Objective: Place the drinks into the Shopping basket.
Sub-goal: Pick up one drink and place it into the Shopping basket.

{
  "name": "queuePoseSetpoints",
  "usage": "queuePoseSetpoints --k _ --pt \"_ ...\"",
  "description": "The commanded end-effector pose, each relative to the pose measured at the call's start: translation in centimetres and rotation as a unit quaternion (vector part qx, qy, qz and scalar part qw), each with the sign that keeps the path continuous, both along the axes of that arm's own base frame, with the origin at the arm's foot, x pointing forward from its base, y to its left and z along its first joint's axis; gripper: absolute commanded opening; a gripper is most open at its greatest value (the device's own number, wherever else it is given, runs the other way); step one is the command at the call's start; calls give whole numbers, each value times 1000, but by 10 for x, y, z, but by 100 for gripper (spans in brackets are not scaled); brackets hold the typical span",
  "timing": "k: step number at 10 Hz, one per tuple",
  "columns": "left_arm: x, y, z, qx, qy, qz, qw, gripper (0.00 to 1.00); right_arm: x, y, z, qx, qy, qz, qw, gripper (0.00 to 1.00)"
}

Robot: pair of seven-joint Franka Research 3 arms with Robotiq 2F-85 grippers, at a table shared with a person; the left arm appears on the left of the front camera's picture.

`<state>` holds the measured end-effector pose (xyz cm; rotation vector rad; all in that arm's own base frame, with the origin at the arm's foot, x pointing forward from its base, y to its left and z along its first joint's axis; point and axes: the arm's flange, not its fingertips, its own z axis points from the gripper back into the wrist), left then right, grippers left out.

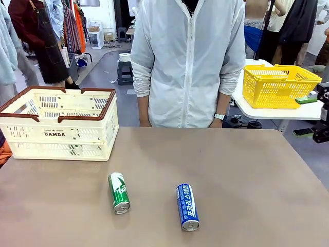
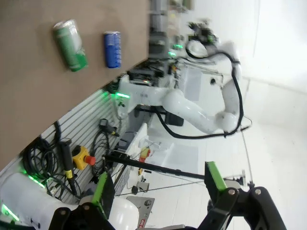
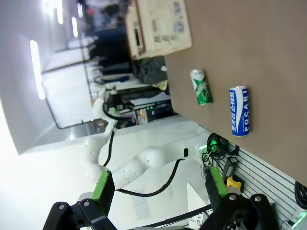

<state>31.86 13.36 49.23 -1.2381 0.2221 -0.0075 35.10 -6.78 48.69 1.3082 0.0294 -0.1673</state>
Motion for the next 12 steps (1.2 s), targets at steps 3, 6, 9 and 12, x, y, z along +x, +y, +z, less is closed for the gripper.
queuePoseSetpoints --k 3,6,9,12 --pt "2 -208 81 390 78 -40 917 100 -2 -4 4 -3 7 3 1000 100" --pt "14 -356 62 604 56 -28 794 100 -2 -4 4 -3 7 3 1000 100" --pt "8 -430 11 704 12 -23 709 100 -2 -4 4 -3 7 3 1000 100" --pt "12 -414 8 659 -38 53 749 100 -2 -4 4 -3 7 3 1000 100"
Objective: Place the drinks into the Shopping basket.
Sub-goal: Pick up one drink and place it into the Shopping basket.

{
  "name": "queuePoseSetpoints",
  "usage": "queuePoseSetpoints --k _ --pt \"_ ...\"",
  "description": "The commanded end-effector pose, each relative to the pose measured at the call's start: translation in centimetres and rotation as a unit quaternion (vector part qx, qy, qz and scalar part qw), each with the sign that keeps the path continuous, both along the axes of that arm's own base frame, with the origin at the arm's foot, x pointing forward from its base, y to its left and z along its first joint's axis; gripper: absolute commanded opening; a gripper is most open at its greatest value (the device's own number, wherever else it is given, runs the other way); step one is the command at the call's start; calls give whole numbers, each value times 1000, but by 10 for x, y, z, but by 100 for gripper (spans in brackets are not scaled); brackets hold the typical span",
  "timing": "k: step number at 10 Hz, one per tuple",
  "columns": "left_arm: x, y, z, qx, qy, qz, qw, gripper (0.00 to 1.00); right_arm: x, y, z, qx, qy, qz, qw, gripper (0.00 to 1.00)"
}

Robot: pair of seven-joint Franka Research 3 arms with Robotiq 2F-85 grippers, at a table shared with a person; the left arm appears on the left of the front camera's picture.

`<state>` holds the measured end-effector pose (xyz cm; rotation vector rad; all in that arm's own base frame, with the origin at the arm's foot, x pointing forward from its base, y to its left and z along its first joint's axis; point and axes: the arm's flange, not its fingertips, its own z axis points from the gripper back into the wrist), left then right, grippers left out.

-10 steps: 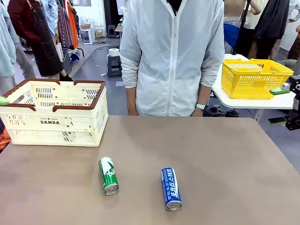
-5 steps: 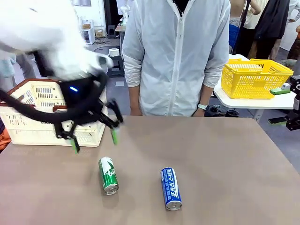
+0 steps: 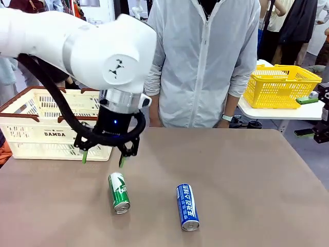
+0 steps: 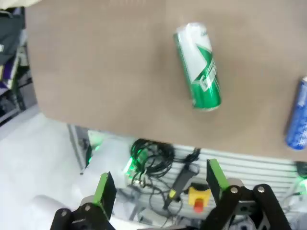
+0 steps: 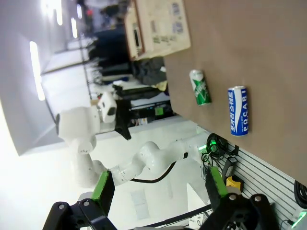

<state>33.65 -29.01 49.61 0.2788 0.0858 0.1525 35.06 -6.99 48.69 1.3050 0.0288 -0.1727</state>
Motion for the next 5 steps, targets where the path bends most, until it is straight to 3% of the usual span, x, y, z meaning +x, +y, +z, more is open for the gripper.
queuePoseSetpoints --k 1,3,4,5 --pt "-5 15 2 -83 -37 0 996 100 -2 -2 4 -2 6 5 1000 100" --pt "-1 21 -3 -121 -21 -2 992 100 -2 -2 4 -2 6 5 1000 100" --pt "4 24 -3 -120 -38 -5 992 100 -2 -2 4 -2 6 5 1000 100" --pt "6 26 1 -128 -29 -15 991 100 -2 -2 4 -2 6 5 1000 100"
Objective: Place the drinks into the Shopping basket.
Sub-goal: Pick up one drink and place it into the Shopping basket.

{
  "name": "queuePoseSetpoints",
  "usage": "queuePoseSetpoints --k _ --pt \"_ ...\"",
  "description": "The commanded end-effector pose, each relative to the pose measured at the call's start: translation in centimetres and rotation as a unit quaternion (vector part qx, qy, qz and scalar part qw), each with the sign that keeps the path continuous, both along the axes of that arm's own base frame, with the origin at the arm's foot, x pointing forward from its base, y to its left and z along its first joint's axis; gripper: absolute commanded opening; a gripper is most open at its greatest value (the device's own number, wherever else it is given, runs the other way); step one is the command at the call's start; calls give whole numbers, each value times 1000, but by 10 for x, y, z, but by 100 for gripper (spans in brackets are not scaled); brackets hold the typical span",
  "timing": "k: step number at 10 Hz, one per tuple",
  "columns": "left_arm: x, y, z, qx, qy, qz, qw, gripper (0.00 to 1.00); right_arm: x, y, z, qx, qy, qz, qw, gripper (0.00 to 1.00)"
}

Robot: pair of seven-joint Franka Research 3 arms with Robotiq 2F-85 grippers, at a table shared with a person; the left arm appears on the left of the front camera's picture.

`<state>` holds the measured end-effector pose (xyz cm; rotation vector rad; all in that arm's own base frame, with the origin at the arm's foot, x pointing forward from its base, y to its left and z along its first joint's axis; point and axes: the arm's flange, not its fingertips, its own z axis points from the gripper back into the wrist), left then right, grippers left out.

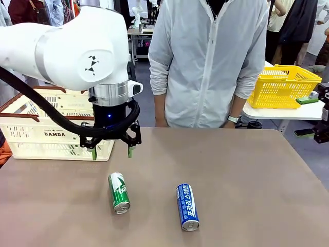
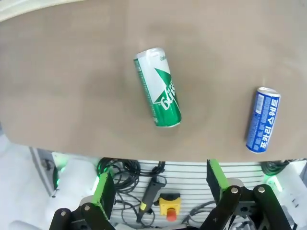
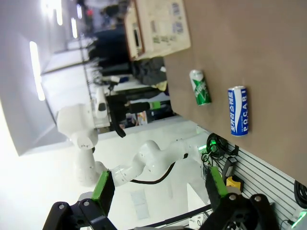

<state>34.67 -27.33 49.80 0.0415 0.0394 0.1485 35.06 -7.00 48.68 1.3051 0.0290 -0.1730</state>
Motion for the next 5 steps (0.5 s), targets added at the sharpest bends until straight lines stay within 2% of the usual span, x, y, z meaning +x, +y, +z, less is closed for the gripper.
queuePoseSetpoints --k 1,5 --pt "0 -3 4 7 -2 8 1000 100 -2 -2 4 -2 6 5 1000 100" --pt "1 -1 1 0 -1 2 1000 100 -2 -2 4 -2 6 5 1000 100"
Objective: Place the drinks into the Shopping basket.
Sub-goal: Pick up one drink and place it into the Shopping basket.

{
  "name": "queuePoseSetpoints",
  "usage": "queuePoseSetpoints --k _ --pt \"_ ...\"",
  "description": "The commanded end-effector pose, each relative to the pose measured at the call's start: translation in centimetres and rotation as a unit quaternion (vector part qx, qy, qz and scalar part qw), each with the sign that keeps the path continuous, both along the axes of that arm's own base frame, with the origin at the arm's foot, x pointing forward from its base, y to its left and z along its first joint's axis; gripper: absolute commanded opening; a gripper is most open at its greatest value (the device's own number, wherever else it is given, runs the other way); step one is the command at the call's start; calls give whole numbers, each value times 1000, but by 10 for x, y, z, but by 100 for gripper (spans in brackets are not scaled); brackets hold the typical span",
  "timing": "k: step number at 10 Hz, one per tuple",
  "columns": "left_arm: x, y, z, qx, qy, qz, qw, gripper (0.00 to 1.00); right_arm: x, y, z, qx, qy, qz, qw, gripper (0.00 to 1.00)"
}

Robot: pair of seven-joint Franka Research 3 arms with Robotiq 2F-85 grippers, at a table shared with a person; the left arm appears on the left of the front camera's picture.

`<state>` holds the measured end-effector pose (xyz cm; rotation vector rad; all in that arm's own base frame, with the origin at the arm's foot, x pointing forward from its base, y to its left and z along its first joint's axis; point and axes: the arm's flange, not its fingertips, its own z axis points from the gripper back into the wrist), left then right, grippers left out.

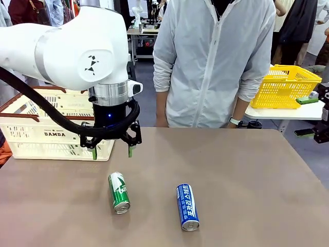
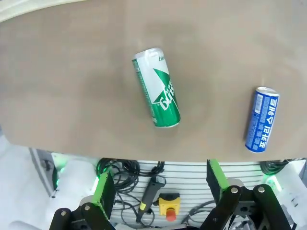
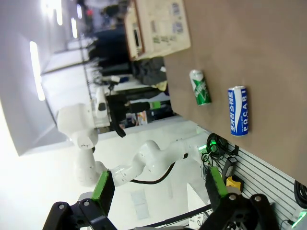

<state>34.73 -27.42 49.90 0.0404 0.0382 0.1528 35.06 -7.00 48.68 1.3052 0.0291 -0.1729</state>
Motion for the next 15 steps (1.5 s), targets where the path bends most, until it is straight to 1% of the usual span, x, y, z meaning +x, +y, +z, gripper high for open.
queuePoseSetpoints --k 1,2,3,4,5,6,7,9,10,11,12,13,14,15 --pt "6 2 -11 5 -24 10 1000 100 -2 -2 4 -2 6 5 1000 100" --pt "8 2 -36 4 -34 -19 999 100 -2 -2 4 -2 6 5 1000 100" --pt "10 8 -63 -2 -43 -7 999 100 -2 -2 4 -2 6 5 1000 100" --pt "9 13 -81 -8 -54 -9 998 100 -2 -2 4 -2 6 5 1000 100" --pt "7 13 -96 -21 -55 -15 998 100 -2 -2 4 -2 6 5 1000 100" --pt "5 13 -108 -8 -54 -18 998 100 -2 -2 4 -2 6 5 1000 100" --pt "5 12 -118 -13 -57 -28 998 100 -2 -2 4 -2 6 5 1000 100" --pt "8 9 -134 -20 -48 -30 998 100 -2 -2 4 -2 6 5 1000 100" --pt "8 8 -141 -2 -50 27 998 100 -2 -2 4 -2 6 5 1000 100" --pt "5 8 -150 18 -41 122 992 100 -2 -2 4 -2 6 5 1000 100" --pt "2 9 -156 18 -44 150 987 100 -2 -2 4 -2 6 5 1000 100" --pt "-2 9 -157 14 -49 167 985 100 -2 -2 4 -2 6 5 1000 100" --pt "-1 9 -157 -5 -57 172 983 100 -2 -2 4 -2 6 5 1000 100" --pt "3 7 -160 -11 -59 162 985 100 -2 -2 4 -2 6 5 1000 100"
